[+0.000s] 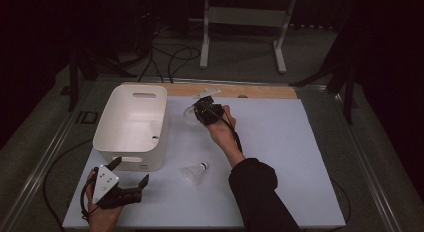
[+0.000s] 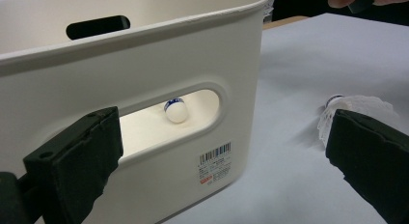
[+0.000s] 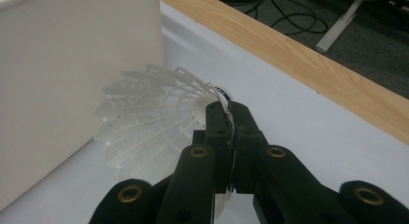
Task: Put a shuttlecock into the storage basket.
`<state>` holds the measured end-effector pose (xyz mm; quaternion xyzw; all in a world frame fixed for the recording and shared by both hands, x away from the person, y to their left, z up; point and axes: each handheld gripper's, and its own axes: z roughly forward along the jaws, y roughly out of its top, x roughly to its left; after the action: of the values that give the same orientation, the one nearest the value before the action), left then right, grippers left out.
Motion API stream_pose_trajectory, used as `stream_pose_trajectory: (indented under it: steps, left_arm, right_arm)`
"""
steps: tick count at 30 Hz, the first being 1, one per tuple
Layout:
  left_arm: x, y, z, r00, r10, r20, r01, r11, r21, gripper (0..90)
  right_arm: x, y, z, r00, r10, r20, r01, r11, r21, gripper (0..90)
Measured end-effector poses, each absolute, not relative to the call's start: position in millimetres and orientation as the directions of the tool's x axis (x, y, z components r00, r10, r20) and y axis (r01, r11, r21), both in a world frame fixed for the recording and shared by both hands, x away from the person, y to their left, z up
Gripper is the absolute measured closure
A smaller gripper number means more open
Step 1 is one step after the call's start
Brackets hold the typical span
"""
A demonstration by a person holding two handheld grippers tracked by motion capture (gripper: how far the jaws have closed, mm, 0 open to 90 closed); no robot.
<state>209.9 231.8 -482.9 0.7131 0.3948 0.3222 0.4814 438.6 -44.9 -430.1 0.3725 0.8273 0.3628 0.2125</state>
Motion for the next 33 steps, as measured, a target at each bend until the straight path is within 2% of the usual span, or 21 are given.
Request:
stream_pose_trajectory:
  steps: [33]
  left_arm:
    - [210, 231, -483, 0.480, 0.874, 0.079, 0.253, -0.225, 0.941, 0.2]
  right_arm:
    - [427, -48, -407, -0.642, 0.763, -0.071, 0.426, 0.432, 0.795, 88.6]
